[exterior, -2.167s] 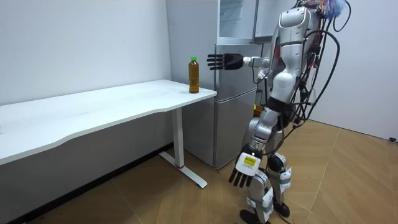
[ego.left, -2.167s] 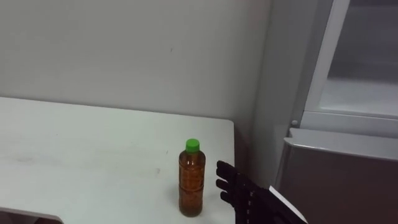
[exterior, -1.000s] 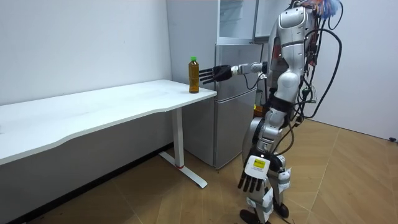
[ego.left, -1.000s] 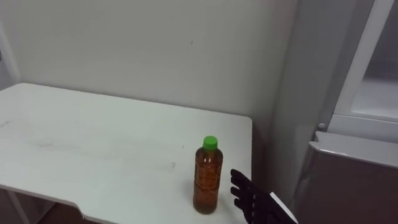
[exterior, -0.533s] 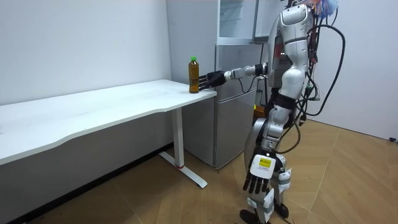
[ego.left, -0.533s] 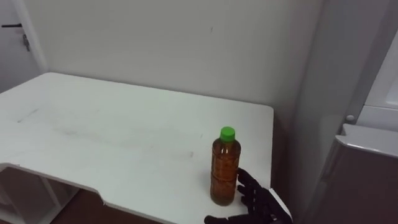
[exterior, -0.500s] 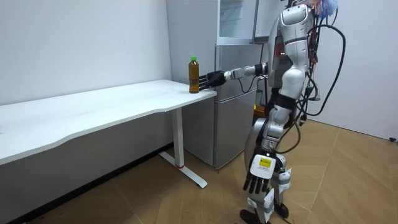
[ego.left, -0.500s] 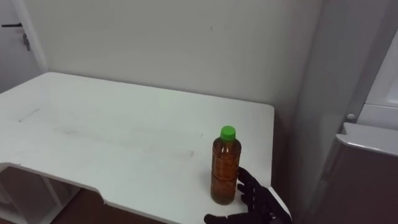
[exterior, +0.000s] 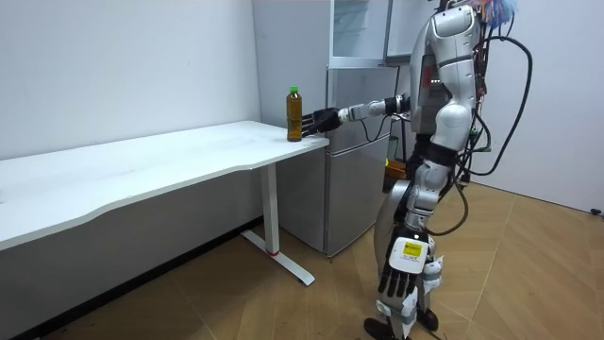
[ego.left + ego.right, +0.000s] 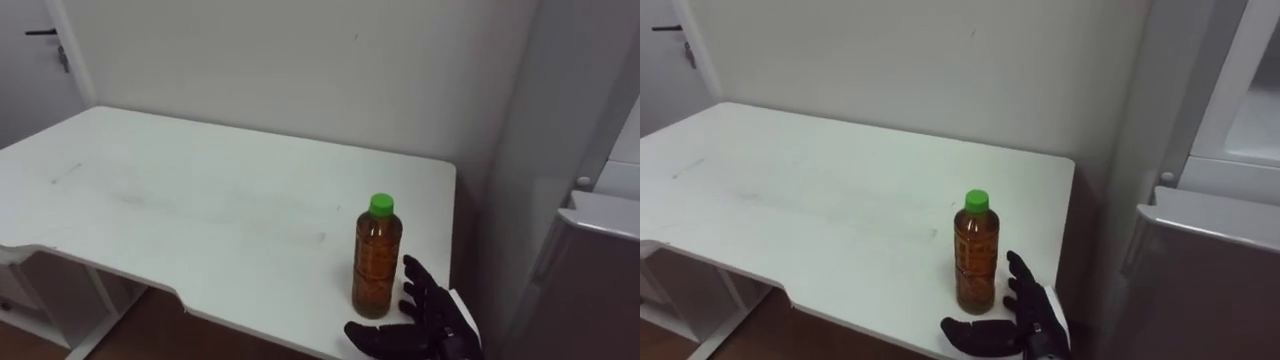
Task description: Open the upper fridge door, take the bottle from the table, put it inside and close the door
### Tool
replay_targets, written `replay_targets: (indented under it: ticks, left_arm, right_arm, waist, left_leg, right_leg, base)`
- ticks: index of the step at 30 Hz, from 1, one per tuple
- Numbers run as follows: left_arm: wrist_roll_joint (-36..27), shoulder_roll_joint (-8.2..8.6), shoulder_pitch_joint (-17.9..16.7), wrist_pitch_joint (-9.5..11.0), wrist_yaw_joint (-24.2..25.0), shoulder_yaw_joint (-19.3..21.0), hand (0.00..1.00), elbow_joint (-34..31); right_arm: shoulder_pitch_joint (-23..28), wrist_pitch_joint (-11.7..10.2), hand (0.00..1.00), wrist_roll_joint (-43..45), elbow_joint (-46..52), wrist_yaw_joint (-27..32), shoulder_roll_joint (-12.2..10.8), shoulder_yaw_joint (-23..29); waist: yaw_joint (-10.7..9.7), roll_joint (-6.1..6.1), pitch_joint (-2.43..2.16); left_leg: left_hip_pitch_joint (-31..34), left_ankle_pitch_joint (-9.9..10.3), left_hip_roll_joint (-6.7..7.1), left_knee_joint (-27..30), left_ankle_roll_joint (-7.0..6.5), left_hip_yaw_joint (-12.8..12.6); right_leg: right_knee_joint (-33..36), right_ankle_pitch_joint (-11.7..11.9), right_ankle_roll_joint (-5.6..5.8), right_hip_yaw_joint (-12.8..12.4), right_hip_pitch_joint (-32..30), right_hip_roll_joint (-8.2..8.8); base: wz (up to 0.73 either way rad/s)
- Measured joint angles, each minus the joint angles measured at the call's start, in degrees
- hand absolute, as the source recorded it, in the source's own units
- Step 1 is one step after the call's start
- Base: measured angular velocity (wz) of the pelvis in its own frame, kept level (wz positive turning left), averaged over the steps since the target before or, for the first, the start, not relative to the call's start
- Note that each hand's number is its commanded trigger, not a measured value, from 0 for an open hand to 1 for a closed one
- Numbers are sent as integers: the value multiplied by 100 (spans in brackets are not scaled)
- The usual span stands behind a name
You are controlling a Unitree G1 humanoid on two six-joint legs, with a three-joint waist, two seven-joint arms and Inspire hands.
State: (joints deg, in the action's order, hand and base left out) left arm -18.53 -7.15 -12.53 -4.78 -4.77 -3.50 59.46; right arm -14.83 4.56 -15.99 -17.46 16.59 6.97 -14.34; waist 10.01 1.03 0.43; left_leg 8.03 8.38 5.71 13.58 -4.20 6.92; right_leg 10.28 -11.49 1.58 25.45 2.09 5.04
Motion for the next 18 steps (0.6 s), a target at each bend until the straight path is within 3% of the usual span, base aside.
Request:
replay_targets:
  ticks: [5, 18]
  left_arm:
    - [-164, 12, 15, 2, -32, -114, 0, -32]
    - [-888, -9, 35, 22, -99, -360, 0, 12]
  right_arm:
    - [-91, -198, 0, 3, -206, 373, -33, -8]
    - [-474, -207, 0, 61, -694, 1781, -221, 48]
  waist:
    - [9, -25, 9]
    - [145, 7, 30]
  left_leg:
    - [75, -83, 6, -31, 3, 44]
    - [150, -228, 108, -84, -30, 259]
  right_leg:
    - [57, 8, -12, 186, -61, 35]
    - [135, 24, -2, 455, -112, 114]
  base:
    - [10]
    - [9]
